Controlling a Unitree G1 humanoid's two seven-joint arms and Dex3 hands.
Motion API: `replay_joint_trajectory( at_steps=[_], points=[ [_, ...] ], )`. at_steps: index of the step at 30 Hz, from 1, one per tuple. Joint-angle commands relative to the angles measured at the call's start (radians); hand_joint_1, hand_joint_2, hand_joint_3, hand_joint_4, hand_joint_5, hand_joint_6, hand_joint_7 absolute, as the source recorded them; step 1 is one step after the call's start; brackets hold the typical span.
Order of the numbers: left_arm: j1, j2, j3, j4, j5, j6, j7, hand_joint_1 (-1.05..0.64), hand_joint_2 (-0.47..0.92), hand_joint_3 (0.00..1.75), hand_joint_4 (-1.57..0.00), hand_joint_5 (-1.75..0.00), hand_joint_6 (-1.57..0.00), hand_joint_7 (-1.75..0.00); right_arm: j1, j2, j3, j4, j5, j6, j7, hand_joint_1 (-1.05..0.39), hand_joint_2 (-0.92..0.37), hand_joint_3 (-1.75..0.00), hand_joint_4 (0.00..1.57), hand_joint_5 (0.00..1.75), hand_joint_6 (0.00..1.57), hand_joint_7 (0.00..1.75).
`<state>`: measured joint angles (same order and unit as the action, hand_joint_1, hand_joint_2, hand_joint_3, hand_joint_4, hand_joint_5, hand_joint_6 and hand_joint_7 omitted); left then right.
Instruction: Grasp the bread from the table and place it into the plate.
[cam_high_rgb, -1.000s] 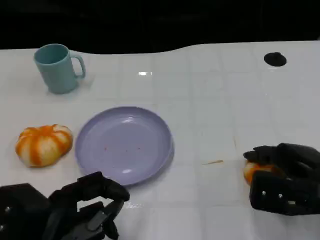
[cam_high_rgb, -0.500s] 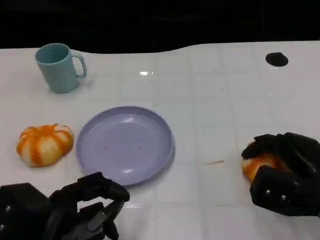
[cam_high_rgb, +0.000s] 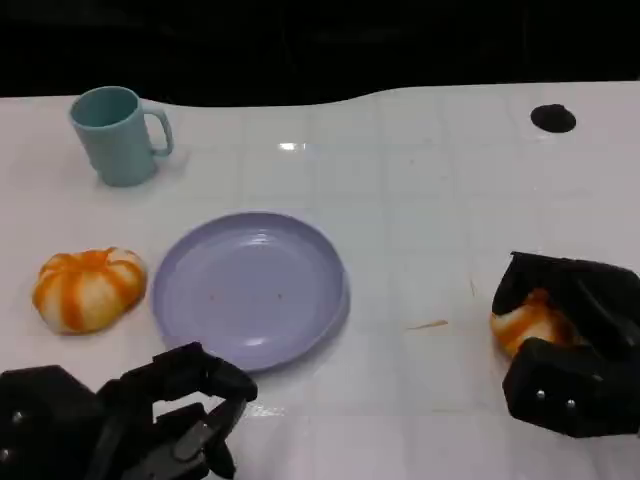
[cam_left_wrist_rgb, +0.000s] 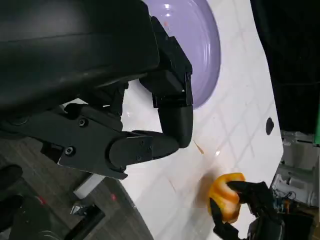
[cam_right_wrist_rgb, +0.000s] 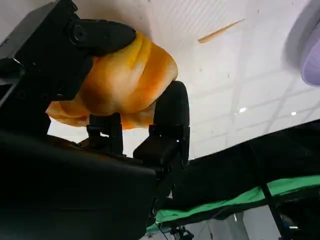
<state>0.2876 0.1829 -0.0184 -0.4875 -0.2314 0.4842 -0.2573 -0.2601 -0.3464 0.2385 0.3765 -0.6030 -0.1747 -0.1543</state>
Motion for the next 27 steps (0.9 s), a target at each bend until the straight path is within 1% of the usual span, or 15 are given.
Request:
replay_joint_trajectory(
  at_steps=[1,6,8,12,18,23,27],
  points=[
    [0.002,0.007,0.002,-0.01,0.008,-0.004,0.006,-0.33,0.9,0.52,-0.66,-1.75,-0.58,-1.35,-0.01,-0.003,-0.011,0.027,0.013,-0.052,-0.054,-0.03,-0.38,-1.24,0.89,1.75,0.76,1.63],
    [0.005,0.002,0.005,-0.014,0.001,0.006,0.007,-0.33,0.9,0.52,-0.65,-1.75,-0.58,-1.35,-0.011,0.015,-0.017,0.012,0.038,-0.103,-0.08,-0.03,-0.35,-1.31,0.89,1.75,0.74,1.66],
    [0.004,0.002,0.006,-0.011,-0.001,0.004,0.004,-0.33,0.9,0.53,-0.65,-1.75,-0.57,-1.35,-0.015,0.024,-0.019,0.004,0.049,-0.133,-0.089,-0.01,-0.31,-1.37,0.89,1.75,0.73,1.68],
    [0.004,-0.002,0.005,-0.01,-0.002,0.004,0.005,-0.32,0.9,0.53,-0.66,-1.75,-0.58,-1.35,-0.025,0.045,-0.016,-0.016,0.045,-0.181,-0.112,-0.02,-0.25,-1.46,0.93,1.75,0.71,1.74],
    [0.005,0.002,0.001,-0.014,0.004,0.003,0.005,-0.33,0.89,0.53,-0.66,-1.75,-0.58,-1.35,-0.041,0.096,-0.001,-0.059,0.049,-0.17,-0.086,-0.09,-0.27,-1.41,0.95,1.75,0.72,1.75],
    [0.007,-0.002,0.001,-0.019,-0.002,0.011,0.006,-0.32,0.89,0.53,-0.66,-1.75,-0.57,-1.35,-0.071,0.134,0.02,-0.035,0.048,-0.193,-0.086,-0.09,-0.25,-1.46,0.98,1.75,0.74,1.75],
    [0.006,-0.001,-0.004,-0.02,0.004,0.01,0.006,-0.33,0.89,0.54,-0.66,-1.75,-0.57,-1.35,-0.097,0.161,0.044,-0.019,0.036,-0.192,-0.09,-0.09,-0.24,-1.46,0.97,1.75,0.75,1.75]
  ],
)
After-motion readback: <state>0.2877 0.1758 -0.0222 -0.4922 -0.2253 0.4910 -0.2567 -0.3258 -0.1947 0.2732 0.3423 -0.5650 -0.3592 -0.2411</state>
